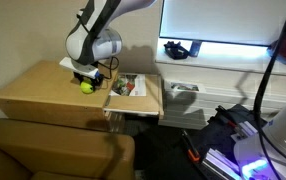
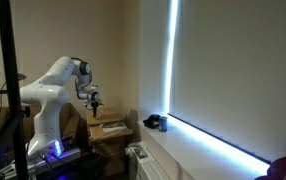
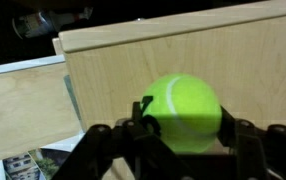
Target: Remove the yellow ball from the top of the blue container on the windowsill and place it on the nightstand
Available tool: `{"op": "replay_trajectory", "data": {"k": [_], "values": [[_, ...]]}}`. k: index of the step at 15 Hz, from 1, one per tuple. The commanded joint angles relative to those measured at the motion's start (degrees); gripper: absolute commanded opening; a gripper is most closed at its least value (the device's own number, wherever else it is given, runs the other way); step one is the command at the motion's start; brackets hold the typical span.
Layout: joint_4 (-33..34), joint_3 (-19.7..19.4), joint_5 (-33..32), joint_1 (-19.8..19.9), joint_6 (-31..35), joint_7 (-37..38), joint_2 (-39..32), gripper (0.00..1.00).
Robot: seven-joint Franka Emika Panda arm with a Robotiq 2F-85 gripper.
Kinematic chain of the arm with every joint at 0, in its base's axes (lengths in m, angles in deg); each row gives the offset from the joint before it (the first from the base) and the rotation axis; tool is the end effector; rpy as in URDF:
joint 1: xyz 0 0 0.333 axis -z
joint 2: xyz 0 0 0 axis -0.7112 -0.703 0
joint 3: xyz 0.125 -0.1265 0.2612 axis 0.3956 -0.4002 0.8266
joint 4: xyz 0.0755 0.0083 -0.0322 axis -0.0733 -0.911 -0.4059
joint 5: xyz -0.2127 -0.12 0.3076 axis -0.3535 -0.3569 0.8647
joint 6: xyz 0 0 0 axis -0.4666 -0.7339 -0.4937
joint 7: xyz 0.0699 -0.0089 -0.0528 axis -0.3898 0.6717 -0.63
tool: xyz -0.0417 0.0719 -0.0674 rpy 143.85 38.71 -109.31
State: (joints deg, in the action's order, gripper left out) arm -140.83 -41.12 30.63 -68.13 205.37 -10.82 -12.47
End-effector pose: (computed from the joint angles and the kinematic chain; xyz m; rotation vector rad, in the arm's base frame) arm 0.6155 0.3134 0.1459 -2.7020 1.0823 -0.1030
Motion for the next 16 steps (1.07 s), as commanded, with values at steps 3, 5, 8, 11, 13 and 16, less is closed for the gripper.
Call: {"op": "replay_trajectory", "data": {"k": [3, 5, 8, 11, 13, 16], "values": [[5.8, -2.2, 1.3, -1.6, -1.2, 2.2, -5.5, 0.42], [6.5, -2.4, 1.2, -1.8, -3.4, 2.9, -6.2, 0.93], [5.6, -0.3, 2.6, 0.1, -5.5, 2.0, -4.9, 1.0], [3.1, 0.4, 3.7, 1.0, -6.9, 1.2, -1.4, 1.0], [0.6, 0.6, 4.3, 1.6, -7.0, 0.9, 2.3, 1.0], [-4.6, 0.2, 5.0, 2.8, -7.6, 1.5, 10.1, 1.0]]}}
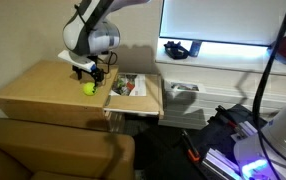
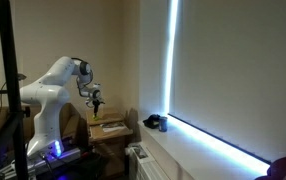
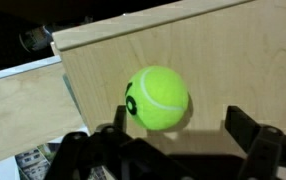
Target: Remove the yellow ball from the top of the blue container on the windowsill and place it on the nightstand
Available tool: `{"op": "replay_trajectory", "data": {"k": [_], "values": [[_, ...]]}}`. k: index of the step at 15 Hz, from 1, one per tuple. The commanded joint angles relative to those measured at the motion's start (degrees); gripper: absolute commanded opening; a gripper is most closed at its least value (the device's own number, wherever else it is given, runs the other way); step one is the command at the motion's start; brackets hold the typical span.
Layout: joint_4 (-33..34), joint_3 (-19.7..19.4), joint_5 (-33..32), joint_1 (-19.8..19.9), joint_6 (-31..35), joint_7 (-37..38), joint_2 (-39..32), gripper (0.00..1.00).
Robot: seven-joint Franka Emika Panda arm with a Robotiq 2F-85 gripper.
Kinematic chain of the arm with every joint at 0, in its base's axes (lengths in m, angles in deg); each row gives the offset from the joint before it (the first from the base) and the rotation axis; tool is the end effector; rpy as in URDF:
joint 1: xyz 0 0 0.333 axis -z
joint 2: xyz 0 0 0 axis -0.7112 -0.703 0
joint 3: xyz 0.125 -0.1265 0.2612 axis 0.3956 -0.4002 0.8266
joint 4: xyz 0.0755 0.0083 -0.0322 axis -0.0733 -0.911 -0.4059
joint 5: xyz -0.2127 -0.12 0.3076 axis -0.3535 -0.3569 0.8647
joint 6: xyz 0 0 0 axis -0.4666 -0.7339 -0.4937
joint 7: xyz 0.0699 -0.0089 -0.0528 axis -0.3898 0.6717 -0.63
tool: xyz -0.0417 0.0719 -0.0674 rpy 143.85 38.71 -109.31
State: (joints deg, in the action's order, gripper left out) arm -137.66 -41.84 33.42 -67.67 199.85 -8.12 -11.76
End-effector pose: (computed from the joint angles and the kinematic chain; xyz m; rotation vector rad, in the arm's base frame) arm 0.6327 0.3062 0.1664 -2.6510 1.2144 -0.0417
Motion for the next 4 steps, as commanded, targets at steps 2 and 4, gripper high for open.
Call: {"op": "replay_trajectory", "data": {"k": [2, 4], "values": [[-11.5, 3.3, 4.8, 5.7, -2.1, -4.4, 14.6, 1.0], [-6.5, 1.1, 3.6, 3.3, -1.2, -2.2, 10.4, 1.0]]}}
